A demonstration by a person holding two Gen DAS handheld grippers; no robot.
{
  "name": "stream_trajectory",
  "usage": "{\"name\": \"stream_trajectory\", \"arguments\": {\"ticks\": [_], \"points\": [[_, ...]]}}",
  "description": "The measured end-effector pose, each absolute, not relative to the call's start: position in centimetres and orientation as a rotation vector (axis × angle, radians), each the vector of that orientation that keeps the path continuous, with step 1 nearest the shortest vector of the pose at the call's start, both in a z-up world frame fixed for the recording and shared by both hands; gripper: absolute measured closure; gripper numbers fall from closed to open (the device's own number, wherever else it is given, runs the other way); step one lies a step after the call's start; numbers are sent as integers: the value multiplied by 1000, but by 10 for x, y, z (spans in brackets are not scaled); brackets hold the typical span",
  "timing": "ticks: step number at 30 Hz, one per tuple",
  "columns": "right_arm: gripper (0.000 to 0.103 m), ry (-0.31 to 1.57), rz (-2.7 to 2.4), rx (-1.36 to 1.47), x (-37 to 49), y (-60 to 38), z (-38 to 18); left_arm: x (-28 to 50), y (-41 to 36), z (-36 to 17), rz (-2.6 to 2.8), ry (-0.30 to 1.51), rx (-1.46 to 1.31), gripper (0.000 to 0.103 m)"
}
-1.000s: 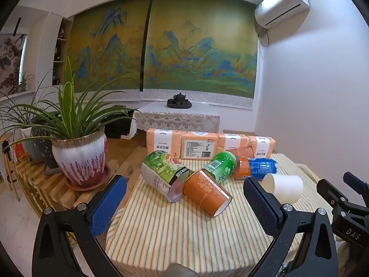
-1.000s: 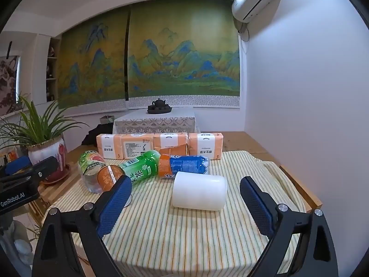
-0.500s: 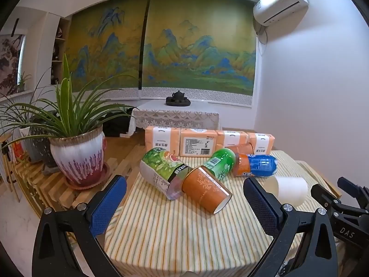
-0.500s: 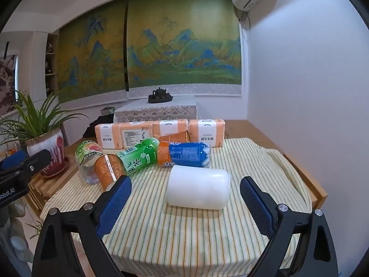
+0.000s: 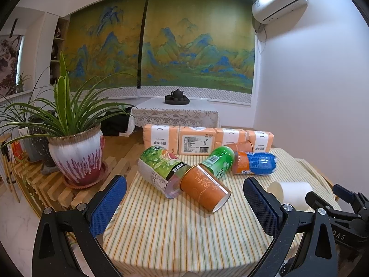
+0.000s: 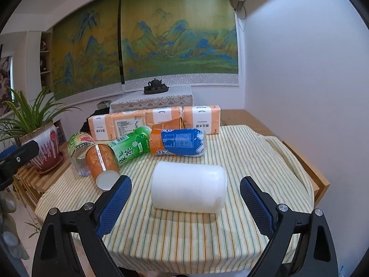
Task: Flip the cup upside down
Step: 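Move the right tool toward the white plastic cup lying on its side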
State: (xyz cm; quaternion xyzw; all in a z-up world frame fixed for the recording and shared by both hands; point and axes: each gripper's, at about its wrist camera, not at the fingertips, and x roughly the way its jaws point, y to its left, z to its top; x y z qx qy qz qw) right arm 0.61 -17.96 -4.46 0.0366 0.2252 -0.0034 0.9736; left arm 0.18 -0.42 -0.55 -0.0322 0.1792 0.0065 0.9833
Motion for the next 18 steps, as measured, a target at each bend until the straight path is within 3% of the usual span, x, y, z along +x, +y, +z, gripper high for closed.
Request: {"name": "stream_trajectory", "arguments": {"ticks": [18], "points": [[10, 488, -7, 78, 10, -181, -55, 2, -4, -4, 11, 358, -61, 0]]}}
